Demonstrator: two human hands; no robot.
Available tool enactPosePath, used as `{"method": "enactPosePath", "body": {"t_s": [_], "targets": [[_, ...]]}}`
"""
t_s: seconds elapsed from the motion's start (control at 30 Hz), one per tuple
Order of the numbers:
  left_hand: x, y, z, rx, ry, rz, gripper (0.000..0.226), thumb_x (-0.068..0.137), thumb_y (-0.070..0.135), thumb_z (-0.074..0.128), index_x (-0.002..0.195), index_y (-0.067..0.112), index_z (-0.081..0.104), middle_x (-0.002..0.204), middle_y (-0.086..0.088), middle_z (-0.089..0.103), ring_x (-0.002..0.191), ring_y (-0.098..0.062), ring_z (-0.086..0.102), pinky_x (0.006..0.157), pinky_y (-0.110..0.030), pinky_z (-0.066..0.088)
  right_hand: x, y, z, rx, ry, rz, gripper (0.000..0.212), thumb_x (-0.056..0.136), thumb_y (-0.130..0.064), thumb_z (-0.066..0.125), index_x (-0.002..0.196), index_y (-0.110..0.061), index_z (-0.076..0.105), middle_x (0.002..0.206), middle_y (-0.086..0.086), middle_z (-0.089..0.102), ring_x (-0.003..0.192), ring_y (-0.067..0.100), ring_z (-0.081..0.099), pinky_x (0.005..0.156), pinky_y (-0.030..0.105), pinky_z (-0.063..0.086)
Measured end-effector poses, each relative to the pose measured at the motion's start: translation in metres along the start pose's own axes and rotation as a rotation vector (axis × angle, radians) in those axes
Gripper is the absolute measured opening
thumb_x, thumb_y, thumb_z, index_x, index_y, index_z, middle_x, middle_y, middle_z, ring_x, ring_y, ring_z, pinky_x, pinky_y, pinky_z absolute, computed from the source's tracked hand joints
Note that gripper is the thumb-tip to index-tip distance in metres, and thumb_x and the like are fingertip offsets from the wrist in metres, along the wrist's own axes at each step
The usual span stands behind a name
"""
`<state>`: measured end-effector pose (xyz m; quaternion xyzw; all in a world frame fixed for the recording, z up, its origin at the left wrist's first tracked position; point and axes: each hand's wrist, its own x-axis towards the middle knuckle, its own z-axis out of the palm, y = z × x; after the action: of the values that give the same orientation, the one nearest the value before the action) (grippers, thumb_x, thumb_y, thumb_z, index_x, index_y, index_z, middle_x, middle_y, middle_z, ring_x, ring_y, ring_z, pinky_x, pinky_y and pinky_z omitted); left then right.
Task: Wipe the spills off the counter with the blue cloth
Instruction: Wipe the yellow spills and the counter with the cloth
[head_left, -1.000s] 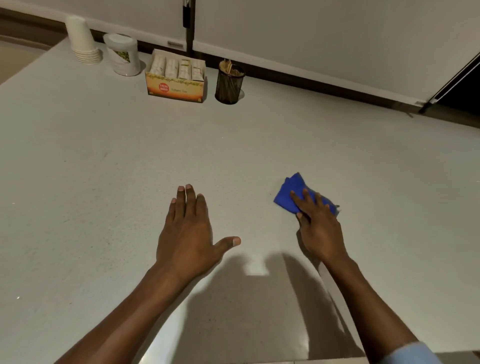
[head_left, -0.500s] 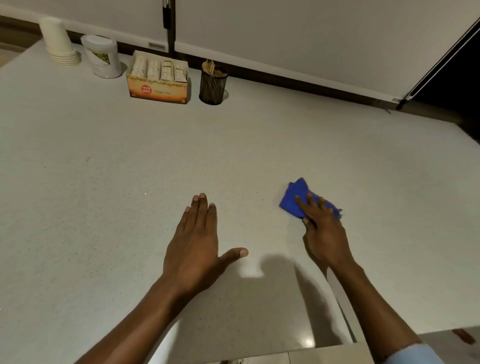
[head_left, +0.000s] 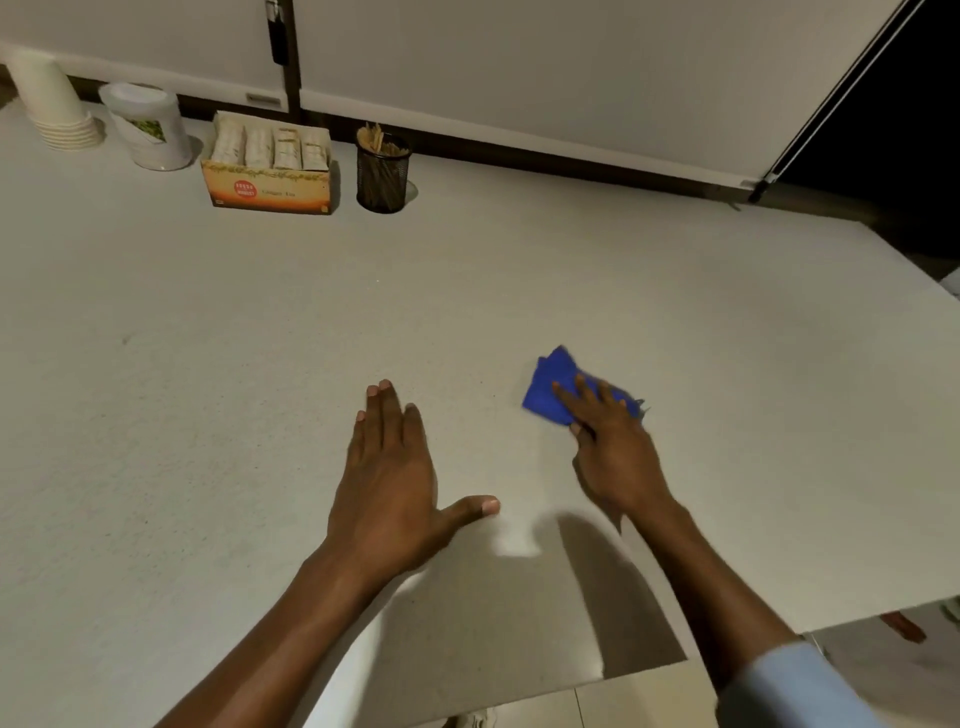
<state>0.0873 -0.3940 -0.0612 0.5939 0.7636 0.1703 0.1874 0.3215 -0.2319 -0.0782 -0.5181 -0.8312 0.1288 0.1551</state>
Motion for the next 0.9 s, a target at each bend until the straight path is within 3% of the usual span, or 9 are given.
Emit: {"method": "enactPosePath", "body": {"t_s": [0.13,0.27,0.37,0.5,0.57,0.67,0.8,0.9], "targets": [[0.006,0.03,0.02,0.051,-0.028,0.058,0.145,0.072,0.101,0.042,0.168,0.008,-0.013,0.173,-0.018,-0.03,0.162,-0.033,-0.027,0.133,-0.047,-0.008,0.03,-0.016,0.0,0.001,-0.011,0.063,0.056,0.103,-0.007,0.049,0.151,-0.033,0.043,0.165,0.006,0.031,0.155,0.034,0.019,0.124,0.055,0.024],[0.007,0.034,0.038,0.112,-0.021,0.086,0.142,0.074,0.104,0.029,0.167,0.006,-0.014,0.171,-0.018,-0.033,0.159,-0.034,-0.033,0.134,-0.05,-0.009,-0.007,-0.024,0.005,0.065,-0.071,-0.105,0.058,0.105,-0.01,0.047,0.153,-0.041,0.037,0.167,-0.009,0.025,0.157,0.02,0.009,0.124,0.043,0.018],[0.005,0.028,0.038,0.095,-0.002,0.094,0.137,0.075,0.105,0.021,0.168,0.01,-0.014,0.173,-0.014,-0.033,0.16,-0.028,-0.034,0.135,-0.046,-0.009,-0.018,0.014,-0.014,0.106,-0.066,-0.106,0.056,0.104,-0.012,0.049,0.15,-0.044,0.042,0.165,-0.015,0.027,0.156,0.013,0.012,0.125,0.037,0.013],[0.004,0.034,0.036,0.118,0.006,0.092,0.137,0.077,0.103,0.026,0.169,0.008,-0.008,0.174,-0.016,-0.027,0.162,-0.03,-0.028,0.134,-0.045,-0.008,0.024,0.065,-0.032,0.064,0.046,0.078,0.052,0.103,-0.01,0.052,0.147,-0.036,0.05,0.162,-0.001,0.038,0.154,0.029,0.024,0.117,0.054,0.037],[0.006,0.038,0.034,0.151,-0.014,0.079,0.138,0.077,0.102,0.028,0.169,0.005,-0.006,0.175,-0.019,-0.025,0.162,-0.033,-0.026,0.135,-0.048,-0.006,0.05,0.061,-0.029,0.064,0.027,0.128,0.05,0.103,-0.009,0.051,0.148,-0.032,0.049,0.163,0.006,0.036,0.154,0.034,0.022,0.117,0.057,0.033],[0.011,0.044,0.03,0.161,-0.075,0.055,0.14,0.077,0.099,0.037,0.168,0.003,-0.009,0.174,-0.022,-0.026,0.162,-0.035,-0.026,0.135,-0.051,-0.005,0.053,0.027,-0.007,0.096,0.02,0.02,0.056,0.099,0.0,0.052,0.148,-0.028,0.051,0.163,0.008,0.036,0.154,0.038,0.021,0.123,0.056,0.024],[0.016,0.049,0.028,0.18,-0.108,0.015,0.141,0.077,0.097,0.044,0.167,0.004,-0.012,0.173,-0.022,-0.029,0.161,-0.036,-0.027,0.135,-0.052,-0.006,0.015,0.011,-0.001,0.084,-0.102,-0.176,0.056,0.106,-0.012,0.046,0.152,-0.042,0.038,0.167,-0.009,0.024,0.157,0.018,0.01,0.127,0.041,0.008],[0.014,0.047,0.028,0.153,-0.101,0.014,0.142,0.075,0.098,0.042,0.168,0.006,-0.012,0.173,-0.019,-0.031,0.161,-0.033,-0.03,0.134,-0.049,-0.009,0.027,0.048,-0.018,0.1,-0.094,-0.175,0.055,0.104,-0.008,0.049,0.15,-0.039,0.045,0.166,-0.006,0.029,0.155,0.02,0.017,0.128,0.042,0.015]]}}
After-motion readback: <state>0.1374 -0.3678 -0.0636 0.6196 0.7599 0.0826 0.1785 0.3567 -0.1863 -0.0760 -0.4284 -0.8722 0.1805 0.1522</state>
